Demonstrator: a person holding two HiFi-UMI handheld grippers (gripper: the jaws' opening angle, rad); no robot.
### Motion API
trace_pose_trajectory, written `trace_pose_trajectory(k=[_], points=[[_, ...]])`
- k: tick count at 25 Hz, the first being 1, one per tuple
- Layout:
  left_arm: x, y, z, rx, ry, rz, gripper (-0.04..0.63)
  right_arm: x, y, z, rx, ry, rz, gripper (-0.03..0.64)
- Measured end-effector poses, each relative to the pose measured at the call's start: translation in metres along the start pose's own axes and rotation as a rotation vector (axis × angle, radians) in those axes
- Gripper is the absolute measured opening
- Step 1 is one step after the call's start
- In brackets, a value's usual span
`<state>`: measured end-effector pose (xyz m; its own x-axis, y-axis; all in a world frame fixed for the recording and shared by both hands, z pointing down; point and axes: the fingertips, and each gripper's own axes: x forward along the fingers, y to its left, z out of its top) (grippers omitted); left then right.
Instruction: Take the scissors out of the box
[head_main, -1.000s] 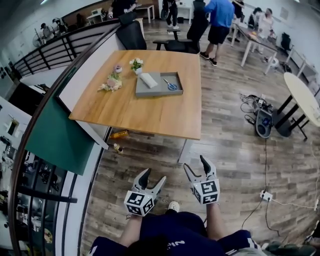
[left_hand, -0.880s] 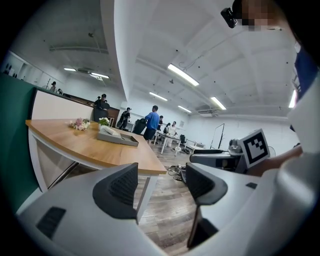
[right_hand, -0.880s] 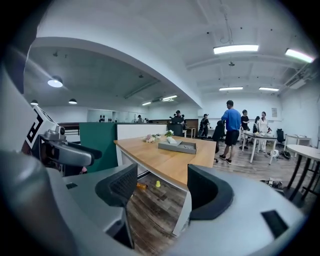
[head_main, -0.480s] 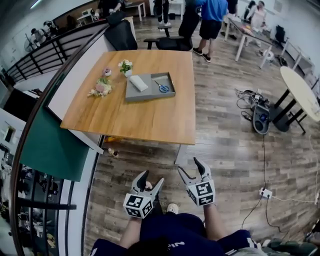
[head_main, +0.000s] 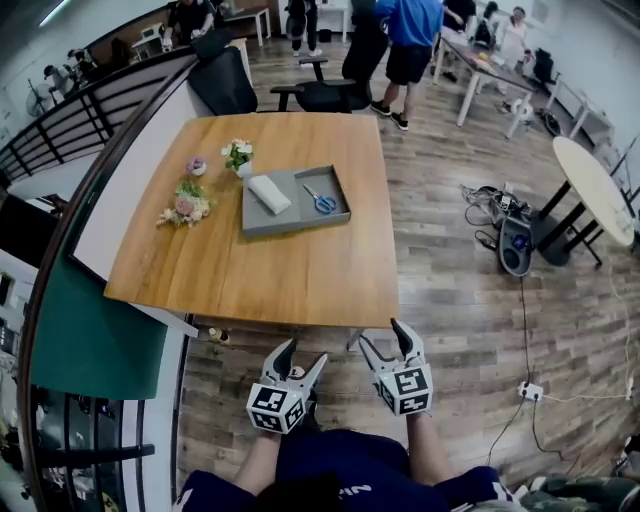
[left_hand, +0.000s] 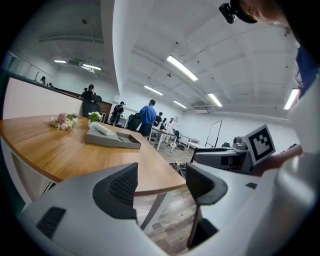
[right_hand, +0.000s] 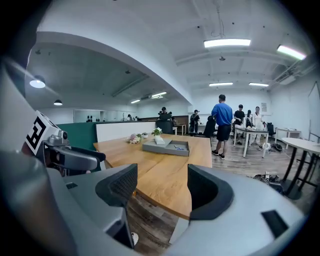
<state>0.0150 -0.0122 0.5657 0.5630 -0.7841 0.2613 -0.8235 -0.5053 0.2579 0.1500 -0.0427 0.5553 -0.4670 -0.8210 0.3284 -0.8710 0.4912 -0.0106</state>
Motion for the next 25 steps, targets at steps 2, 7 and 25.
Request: trace_pose_trajectory(k=[2,7,25], points=[[0.016,0.022,0.015,0.004,0.002,-0.02,0.301,0.026,0.0,0.012,-0.002,0.007,-0.012,0.307],[0.048,0.07,0.048,0.028,0.01,-0.077,0.301,0.085,0.002,0.042,-0.005,0.004,-0.046,0.307],[0.098,0.172,0.087,0.054,0.043,-0.127,0.301,0.193,0.016,0.063,-0.005,0.088,-0.107,0.307]])
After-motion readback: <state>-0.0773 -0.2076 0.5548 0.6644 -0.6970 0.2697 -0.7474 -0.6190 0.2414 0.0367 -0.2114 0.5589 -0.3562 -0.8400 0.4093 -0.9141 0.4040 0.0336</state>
